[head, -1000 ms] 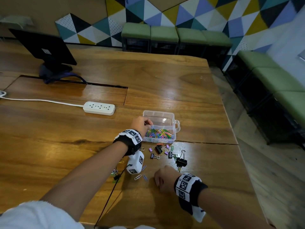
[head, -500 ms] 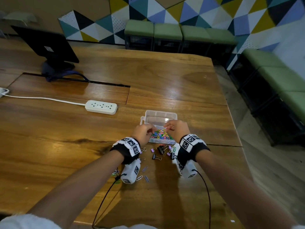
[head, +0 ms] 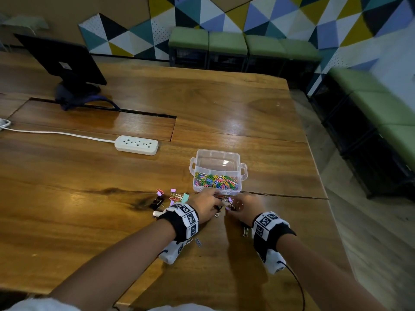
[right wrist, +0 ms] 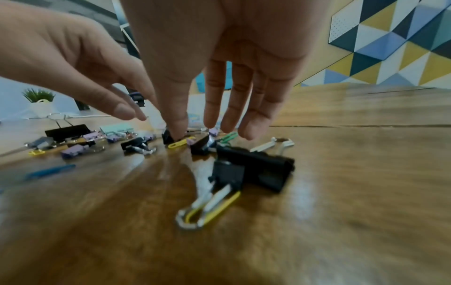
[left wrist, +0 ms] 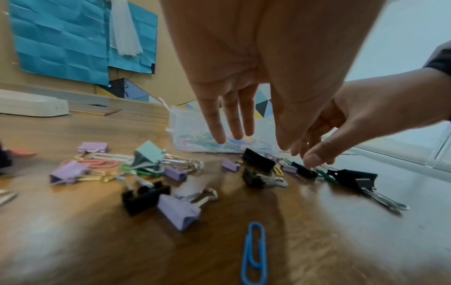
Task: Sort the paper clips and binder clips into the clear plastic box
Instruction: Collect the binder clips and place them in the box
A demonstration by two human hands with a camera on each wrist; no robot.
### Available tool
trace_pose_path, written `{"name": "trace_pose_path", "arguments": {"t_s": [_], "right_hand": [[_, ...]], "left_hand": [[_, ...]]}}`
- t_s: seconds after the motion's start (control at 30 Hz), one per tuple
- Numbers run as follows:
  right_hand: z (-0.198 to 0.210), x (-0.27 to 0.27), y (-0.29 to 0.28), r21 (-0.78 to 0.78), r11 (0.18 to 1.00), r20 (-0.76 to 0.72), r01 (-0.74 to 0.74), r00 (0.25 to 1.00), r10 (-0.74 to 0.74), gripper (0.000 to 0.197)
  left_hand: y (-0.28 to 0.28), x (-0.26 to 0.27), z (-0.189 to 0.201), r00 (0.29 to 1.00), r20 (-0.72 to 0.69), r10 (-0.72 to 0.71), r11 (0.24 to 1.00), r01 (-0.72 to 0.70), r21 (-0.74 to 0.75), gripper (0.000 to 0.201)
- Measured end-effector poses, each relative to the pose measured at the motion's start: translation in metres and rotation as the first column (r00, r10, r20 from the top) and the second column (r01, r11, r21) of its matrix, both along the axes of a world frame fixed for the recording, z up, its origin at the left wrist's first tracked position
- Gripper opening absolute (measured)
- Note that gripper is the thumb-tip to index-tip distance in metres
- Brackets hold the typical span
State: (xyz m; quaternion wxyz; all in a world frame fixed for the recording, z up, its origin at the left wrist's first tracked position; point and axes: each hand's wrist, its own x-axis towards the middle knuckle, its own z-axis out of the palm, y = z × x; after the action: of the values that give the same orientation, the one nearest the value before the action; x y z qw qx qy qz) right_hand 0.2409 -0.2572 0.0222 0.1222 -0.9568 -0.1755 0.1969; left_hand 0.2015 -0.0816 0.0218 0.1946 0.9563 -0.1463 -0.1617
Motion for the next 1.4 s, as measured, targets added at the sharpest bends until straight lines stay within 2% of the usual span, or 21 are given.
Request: {"name": "trace_pose_path", "arguments": {"t_s": [0.1,0.17,0.23,0.37,0.47,0.67,0.77,0.9,1.07,1.17,1.27,1.33,1.4], "right_hand": [[-0.007,-0.005,-0.008,-0.027,0.998,-0.046,0.056,0.997,-0.057,0.047],[-0.010,-0.007,-0.012,-0.047,0.998,-0.062,0.052,0.997,-0.054,0.051],[-0.012,-0.008,-0.015,-0.045,0.998,-0.054,0.037,0.998,-0.040,0.045],[-0.011,-0.008,-0.015,-0.025,0.998,-0.035,0.052,0.998,-0.053,0.021],[-0.011,-0.007,-0.014,-0.021,0.997,-0.038,0.069,0.997,-0.069,0.014],[-0.009,-0.004,-0.014,0.003,0.992,-0.105,0.124,0.987,-0.123,0.011],[-0.008,-0.002,-0.016,0.016,0.987,-0.129,0.158,0.980,-0.154,0.010],[-0.006,-0.001,-0.018,0.026,0.981,-0.168,0.190,0.969,-0.183,0.017],[-0.009,0.001,-0.023,0.042,0.975,-0.180,0.218,0.961,-0.208,0.016],[-0.008,0.004,-0.027,0.028,0.969,-0.135,0.245,0.962,-0.239,0.011],[-0.007,0.009,-0.030,-0.008,0.958,-0.085,0.288,0.954,-0.287,0.011],[-0.005,0.010,-0.029,-0.020,0.966,-0.044,0.259,0.965,-0.260,0.007],[-0.002,0.011,-0.024,0.008,0.979,-0.016,0.206,0.978,-0.206,0.006]], "left_hand": [[-0.008,-0.001,-0.005,1.000,0.003,-0.001,0.997,0.001,0.071,0.037],[-0.010,-0.002,-0.008,1.000,-0.002,0.019,0.997,-0.019,0.075,0.034],[-0.009,-0.002,-0.009,0.999,-0.007,0.043,0.998,-0.043,0.050,0.031],[-0.005,-0.001,-0.007,0.998,-0.012,0.055,0.998,-0.055,0.030,0.025],[-0.003,-0.001,-0.007,0.999,-0.012,0.052,0.998,-0.051,0.047,0.024],[-0.006,-0.002,-0.008,0.994,-0.030,0.106,0.994,-0.106,-0.022,0.016],[-0.001,-0.001,-0.008,0.983,-0.028,0.182,0.978,-0.184,-0.102,0.013],[0.016,0.001,-0.007,0.961,-0.007,0.277,0.953,-0.275,-0.124,0.011],[0.031,0.000,-0.008,0.944,-0.009,0.330,0.942,-0.330,-0.065,0.015],[0.032,-0.003,-0.010,0.939,0.048,0.340,0.940,-0.340,0.005,0.019],[0.026,-0.007,-0.010,0.942,0.142,0.304,0.947,-0.315,0.063,0.024],[0.018,-0.010,-0.010,0.957,0.193,0.219,0.968,-0.238,0.082,0.025],[0.009,-0.011,-0.009,0.976,0.184,0.119,0.983,-0.142,0.113,0.027]]}}
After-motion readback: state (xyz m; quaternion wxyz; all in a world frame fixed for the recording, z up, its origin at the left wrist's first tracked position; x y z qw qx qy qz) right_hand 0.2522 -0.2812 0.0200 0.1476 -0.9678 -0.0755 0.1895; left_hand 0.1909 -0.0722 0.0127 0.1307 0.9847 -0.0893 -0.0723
